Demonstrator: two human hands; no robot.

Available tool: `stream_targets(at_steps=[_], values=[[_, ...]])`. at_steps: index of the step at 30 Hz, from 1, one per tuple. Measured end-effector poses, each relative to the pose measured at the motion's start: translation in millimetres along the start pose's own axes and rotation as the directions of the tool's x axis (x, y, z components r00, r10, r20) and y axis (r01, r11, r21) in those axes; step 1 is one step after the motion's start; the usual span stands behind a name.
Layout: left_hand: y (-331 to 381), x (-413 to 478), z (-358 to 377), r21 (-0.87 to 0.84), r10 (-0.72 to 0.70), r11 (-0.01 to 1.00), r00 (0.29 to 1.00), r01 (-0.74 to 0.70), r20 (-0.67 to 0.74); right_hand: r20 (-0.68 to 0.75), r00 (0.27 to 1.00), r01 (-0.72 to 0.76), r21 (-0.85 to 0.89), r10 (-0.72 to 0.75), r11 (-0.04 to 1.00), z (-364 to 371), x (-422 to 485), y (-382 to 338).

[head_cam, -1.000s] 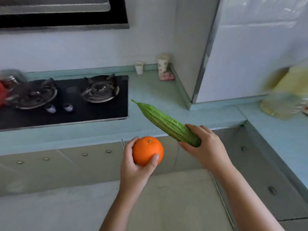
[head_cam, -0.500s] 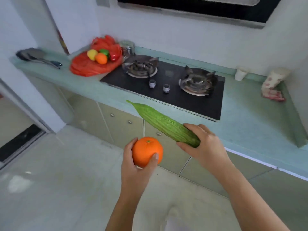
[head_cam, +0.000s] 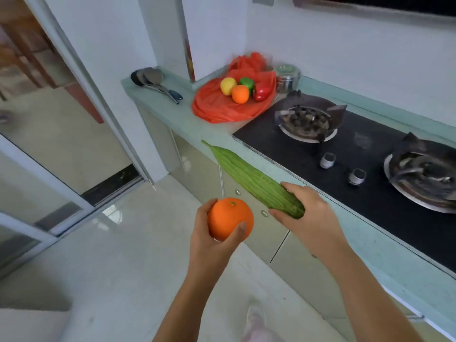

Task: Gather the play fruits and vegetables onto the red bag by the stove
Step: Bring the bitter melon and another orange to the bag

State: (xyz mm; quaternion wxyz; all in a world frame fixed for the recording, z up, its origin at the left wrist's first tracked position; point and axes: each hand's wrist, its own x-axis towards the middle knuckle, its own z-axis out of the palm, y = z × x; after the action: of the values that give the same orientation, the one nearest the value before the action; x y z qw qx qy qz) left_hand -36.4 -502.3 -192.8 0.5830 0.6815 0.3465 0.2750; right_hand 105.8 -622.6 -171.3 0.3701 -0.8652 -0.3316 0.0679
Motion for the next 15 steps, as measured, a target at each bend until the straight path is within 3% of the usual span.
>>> stream_targets(at_steps=[7,15], values=[[15,91,-17,0.013,0.034,0.999,0.994,-0.033,-0.105,0.040,0.996,0.078,0.046,-0.080,0.996,26,114,-32],[-11,196,-93,-0.015,0.030,0.999,0.979,-0.034,-0.200,0.140,0.976,0.166,0.028,-0.168,0.986,117,210,-96]])
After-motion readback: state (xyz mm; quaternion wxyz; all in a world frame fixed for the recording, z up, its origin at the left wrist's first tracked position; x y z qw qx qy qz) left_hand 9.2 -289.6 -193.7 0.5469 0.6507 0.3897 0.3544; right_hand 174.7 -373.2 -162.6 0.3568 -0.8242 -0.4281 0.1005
